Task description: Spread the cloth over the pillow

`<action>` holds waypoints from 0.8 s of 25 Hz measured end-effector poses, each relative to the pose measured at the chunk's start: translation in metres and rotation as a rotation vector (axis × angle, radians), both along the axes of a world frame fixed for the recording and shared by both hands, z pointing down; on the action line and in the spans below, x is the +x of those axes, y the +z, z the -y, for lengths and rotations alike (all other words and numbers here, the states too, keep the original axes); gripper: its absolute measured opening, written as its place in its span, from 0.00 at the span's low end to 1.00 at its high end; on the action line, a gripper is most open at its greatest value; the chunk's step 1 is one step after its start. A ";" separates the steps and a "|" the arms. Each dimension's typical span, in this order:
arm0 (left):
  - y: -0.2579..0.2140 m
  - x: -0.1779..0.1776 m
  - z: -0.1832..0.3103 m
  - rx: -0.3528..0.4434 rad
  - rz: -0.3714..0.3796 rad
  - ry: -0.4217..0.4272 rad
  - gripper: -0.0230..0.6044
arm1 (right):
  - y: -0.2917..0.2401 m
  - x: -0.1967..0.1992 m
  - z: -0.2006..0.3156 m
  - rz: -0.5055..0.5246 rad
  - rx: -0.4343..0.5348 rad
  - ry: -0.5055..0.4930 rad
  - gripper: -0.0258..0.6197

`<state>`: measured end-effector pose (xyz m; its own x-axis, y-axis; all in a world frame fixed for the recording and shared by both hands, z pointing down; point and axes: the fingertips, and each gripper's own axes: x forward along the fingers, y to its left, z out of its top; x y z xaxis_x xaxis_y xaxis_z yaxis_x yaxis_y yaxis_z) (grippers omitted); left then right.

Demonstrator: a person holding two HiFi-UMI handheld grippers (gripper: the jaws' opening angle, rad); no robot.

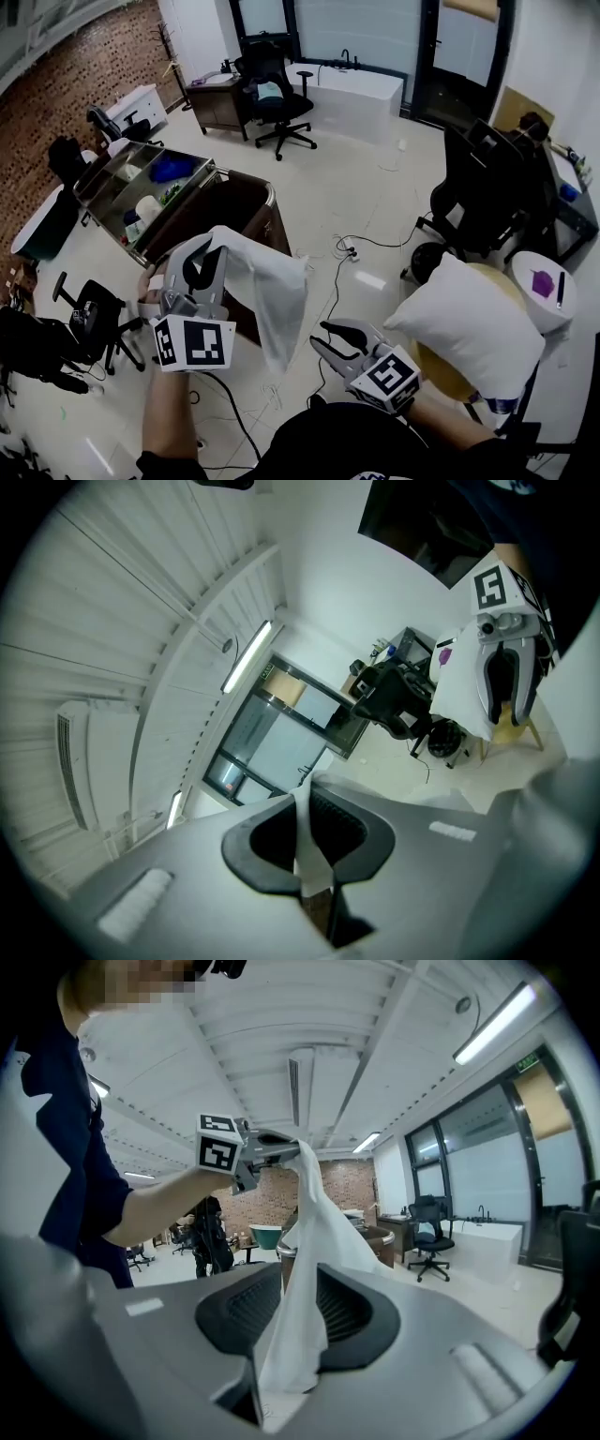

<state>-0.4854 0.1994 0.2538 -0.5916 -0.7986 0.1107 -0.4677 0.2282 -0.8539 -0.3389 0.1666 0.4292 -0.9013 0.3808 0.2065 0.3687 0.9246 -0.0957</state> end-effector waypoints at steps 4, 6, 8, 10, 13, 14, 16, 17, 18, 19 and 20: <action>-0.023 0.023 0.027 0.018 -0.004 0.044 0.04 | -0.005 0.007 0.010 0.002 0.003 0.014 0.26; -0.034 0.039 0.042 0.027 -0.009 0.080 0.04 | -0.003 0.011 0.019 0.008 0.001 0.030 0.28; -0.044 0.057 0.058 0.035 -0.006 0.118 0.04 | -0.005 0.017 0.030 0.016 0.002 0.053 0.30; -0.053 0.078 0.075 0.044 0.000 0.158 0.04 | -0.009 0.025 0.044 0.033 -0.002 0.082 0.31; -0.062 0.112 0.105 0.056 0.007 0.248 0.04 | -0.024 0.042 0.073 0.065 0.002 0.152 0.32; -0.063 0.122 0.115 0.058 0.004 0.269 0.04 | -0.030 0.048 0.083 0.074 0.006 0.178 0.32; -0.064 0.140 0.131 0.060 -0.015 0.290 0.04 | -0.040 0.062 0.100 0.083 0.013 0.220 0.32; -0.064 0.149 0.139 0.062 -0.026 0.305 0.04 | -0.043 0.069 0.107 0.083 0.016 0.234 0.32; -0.064 0.158 0.147 0.066 -0.037 0.324 0.04 | -0.044 0.076 0.112 0.083 0.017 0.246 0.32; -0.064 0.168 0.156 0.072 -0.045 0.347 0.04 | -0.045 0.083 0.118 0.084 0.018 0.258 0.32; -0.065 0.179 0.165 0.080 -0.051 0.373 0.04 | -0.045 0.090 0.123 0.087 0.018 0.273 0.32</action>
